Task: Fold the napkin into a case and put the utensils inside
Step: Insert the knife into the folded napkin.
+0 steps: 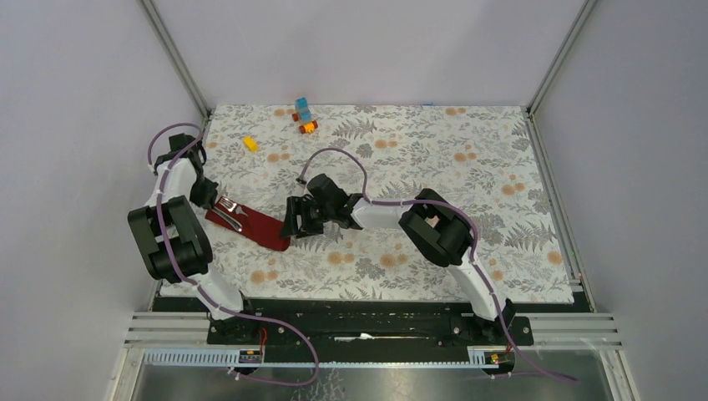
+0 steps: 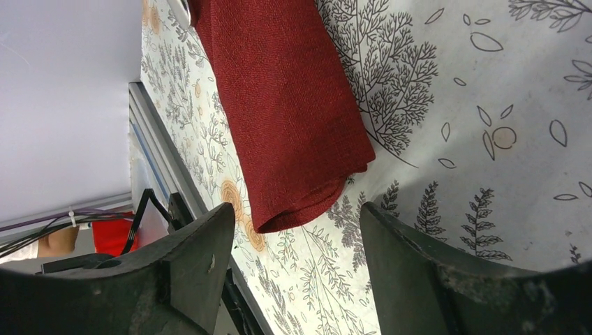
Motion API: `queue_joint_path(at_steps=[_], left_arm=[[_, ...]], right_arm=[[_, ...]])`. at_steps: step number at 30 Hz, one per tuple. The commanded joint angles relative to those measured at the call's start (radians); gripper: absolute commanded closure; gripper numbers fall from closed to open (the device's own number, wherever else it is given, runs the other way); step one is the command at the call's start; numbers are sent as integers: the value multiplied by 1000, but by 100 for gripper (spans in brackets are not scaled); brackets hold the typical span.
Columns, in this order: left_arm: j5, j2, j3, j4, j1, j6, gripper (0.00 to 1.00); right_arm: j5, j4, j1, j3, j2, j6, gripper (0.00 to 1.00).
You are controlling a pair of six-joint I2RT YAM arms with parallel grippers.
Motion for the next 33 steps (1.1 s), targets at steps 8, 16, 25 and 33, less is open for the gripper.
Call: queue_joint_path(at_steps=[8,16,25,33], left_arm=[[15,-10,-46,82,-9,-96,100],[31,-29,-108,107,-42,-138,100],[81,-80,-213,136,-83,-178,100],[111,-147,-278,130,-120,-196,100]], right_arm=[[34,-52,20,56,38,-42,29],[32,-57,28,69,55,-38,37],[23,-60,37,86,85,-23,56],[18,-60,41,90,90,-22,69]])
